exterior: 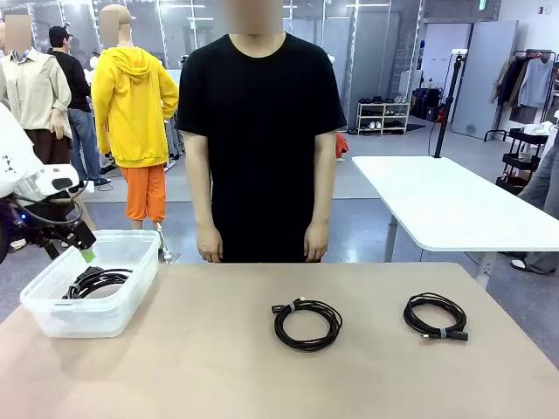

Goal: Organize and store the cables.
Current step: Place the USB Extension Cable into the Organizing box.

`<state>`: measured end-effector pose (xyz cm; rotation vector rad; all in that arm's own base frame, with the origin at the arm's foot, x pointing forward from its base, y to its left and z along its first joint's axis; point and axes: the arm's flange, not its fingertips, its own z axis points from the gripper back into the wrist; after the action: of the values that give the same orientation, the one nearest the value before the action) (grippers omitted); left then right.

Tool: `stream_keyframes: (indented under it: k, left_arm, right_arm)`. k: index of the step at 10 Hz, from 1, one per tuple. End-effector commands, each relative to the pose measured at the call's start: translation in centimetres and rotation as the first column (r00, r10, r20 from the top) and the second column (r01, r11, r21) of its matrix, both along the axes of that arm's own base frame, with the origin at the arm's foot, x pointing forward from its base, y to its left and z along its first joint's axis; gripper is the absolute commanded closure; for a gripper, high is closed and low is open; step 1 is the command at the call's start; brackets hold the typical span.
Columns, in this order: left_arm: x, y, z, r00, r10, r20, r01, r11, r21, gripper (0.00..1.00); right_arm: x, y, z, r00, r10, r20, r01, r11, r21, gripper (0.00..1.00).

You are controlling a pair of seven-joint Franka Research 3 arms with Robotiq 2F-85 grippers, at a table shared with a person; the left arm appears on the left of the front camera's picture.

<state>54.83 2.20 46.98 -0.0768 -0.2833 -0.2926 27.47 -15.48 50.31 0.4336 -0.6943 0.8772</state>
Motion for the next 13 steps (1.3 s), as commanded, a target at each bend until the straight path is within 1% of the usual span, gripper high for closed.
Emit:
stream_keyframes:
  k: [1,2,3,4,5,6,7,8,9,10,11,13]
  left_arm:
    - [-5.2,0.1,1.7,0.985,-0.106,0.136,0.114,0.992,-0.053,0.00]
    - [-7.9,0.0,2.7,0.968,-0.147,0.205,0.164,0.984,-0.070,0.00]
    - [-10.5,0.0,3.4,0.938,-0.220,0.267,0.244,0.968,-0.061,0.00]
    - [-13.2,0.2,3.8,0.903,-0.304,0.303,0.343,0.936,-0.083,0.00]
    - [-15.6,0.5,3.9,0.853,-0.379,0.358,0.428,0.902,-0.066,0.00]
    - [-18.3,0.6,3.3,0.815,-0.437,0.379,0.490,0.870,-0.049,0.00]
    - [-19.6,0.6,2.5,0.782,-0.493,0.381,0.541,0.841,-0.020,0.00]
    - [-20.2,0.7,2.0,0.774,-0.511,0.375,0.551,0.835,0.000,0.00]
    - [-20.0,0.8,1.8,0.777,-0.488,0.398,0.543,0.840,-0.029,0.00]
    - [-20.2,1.0,1.6,0.770,-0.500,0.396,0.566,0.822,-0.063,0.00]
    - [-19.2,0.7,3.4,0.780,-0.490,0.389,0.537,0.843,-0.015,0.00]
    - [-19.2,0.7,3.4,0.780,-0.490,0.389,0.537,0.843,-0.015,0.00]
  right_arm:
    - [0.1,-0.1,0.1,1.000,0.015,0.013,-0.016,1.000,0.007,0.00]
    - [0.1,-0.1,0.1,1.000,0.015,0.013,-0.016,1.000,0.007,0.00]
    - [0.1,-0.1,0.1,1.000,0.015,0.013,-0.016,1.000,0.007,0.00]
    - [0.1,-0.1,0.1,1.000,0.015,0.013,-0.016,1.000,0.007,0.00]
    - [0.1,-0.1,0.1,1.000,0.015,0.013,-0.016,1.000,0.007,0.00]
    - [0.1,-0.1,0.1,1.000,0.015,0.013,-0.016,1.000,0.007,0.00]
    - [0.1,-0.1,0.1,1.000,0.015,0.013,-0.016,1.000,0.007,0.00]
    - [0.1,-0.1,0.1,1.000,0.015,0.013,-0.016,1.000,0.007,0.00]
    - [0.1,-0.1,0.1,1.000,0.015,0.013,-0.016,1.000,0.007,0.00]
    - [0.1,-0.1,0.1,1.000,0.015,0.013,-0.016,1.000,0.007,0.00]
    - [0.1,-0.1,0.1,1.000,0.015,0.013,-0.016,1.000,0.007,0.00]
    - [0.1,-0.1,0.1,1.000,0.015,0.013,-0.016,1.000,0.007,0.00]
